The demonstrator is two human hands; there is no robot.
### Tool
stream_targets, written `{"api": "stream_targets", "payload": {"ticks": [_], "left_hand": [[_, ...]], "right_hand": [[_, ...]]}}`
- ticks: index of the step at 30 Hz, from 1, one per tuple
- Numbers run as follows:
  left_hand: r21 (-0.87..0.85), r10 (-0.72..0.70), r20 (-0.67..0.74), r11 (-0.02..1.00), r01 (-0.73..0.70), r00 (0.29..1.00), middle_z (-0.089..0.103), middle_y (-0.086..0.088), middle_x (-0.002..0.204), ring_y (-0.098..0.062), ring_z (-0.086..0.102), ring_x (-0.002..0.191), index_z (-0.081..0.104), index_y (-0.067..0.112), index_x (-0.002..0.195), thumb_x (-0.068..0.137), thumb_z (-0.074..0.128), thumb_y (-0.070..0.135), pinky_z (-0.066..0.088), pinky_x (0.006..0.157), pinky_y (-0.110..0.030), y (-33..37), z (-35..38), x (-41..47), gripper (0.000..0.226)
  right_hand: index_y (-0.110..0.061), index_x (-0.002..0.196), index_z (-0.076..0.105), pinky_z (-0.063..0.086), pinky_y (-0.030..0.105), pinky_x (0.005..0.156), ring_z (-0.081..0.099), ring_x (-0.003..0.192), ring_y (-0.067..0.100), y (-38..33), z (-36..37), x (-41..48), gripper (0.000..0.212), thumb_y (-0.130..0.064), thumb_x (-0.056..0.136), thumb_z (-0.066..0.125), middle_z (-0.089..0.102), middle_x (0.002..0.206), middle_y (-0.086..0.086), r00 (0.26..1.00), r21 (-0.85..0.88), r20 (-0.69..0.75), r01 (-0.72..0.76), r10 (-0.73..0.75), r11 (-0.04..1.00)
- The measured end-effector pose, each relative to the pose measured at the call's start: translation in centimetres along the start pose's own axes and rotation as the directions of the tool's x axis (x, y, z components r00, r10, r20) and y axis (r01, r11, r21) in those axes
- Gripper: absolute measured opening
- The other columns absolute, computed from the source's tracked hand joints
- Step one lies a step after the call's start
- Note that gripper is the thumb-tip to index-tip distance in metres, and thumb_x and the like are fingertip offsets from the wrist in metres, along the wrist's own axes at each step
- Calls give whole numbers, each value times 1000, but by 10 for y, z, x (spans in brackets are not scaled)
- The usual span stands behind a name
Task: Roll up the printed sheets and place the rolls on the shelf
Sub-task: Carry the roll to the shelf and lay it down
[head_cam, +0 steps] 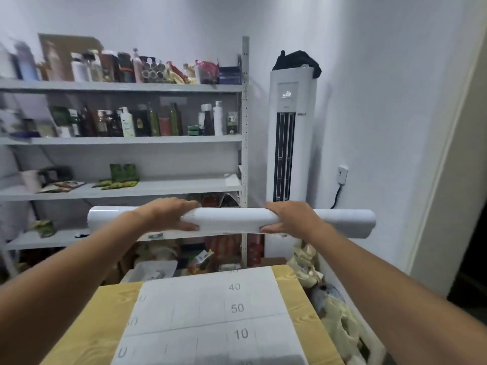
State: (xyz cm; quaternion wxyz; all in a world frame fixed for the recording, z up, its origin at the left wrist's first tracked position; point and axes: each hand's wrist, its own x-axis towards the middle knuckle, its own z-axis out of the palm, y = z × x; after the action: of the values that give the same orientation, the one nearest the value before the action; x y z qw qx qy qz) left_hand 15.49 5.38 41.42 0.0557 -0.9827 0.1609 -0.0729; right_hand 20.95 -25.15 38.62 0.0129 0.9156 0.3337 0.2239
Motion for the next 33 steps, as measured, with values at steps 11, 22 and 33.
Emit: {"api": "stream_targets", "payload": {"ticks": [11,22,33], "left_hand": [[-90,20,73,996,-14,997,59,-2,117,-14,54,96,45,19,130,84,59,44,42,85,-25,18,-59,-1,54],[-135,-41,31,990,45,999,61,12,98,-6,60,82,49,32,119,77,69,40,50,79,-25,4,-64,-21,47],[-71,-60,-43,996,57,997,64,4,101,-13,60,83,48,31,117,76,68,40,52,76,-32,-56,-50,-72,47]], "right_hand": [[-32,113,53,45,27,64,59,76,13,21,-48,-3,57,-75,77,45,67,91,-7,999,26,-32,-15,16,1000],[-28,105,54,49,30,67,63,77,16,6,-56,9,53,-73,78,45,67,89,-6,996,-13,-84,36,-37,999],[-24,107,53,41,27,61,57,74,15,-72,-69,39,53,-69,80,47,65,92,-5,995,-110,-80,55,-64,992]]}}
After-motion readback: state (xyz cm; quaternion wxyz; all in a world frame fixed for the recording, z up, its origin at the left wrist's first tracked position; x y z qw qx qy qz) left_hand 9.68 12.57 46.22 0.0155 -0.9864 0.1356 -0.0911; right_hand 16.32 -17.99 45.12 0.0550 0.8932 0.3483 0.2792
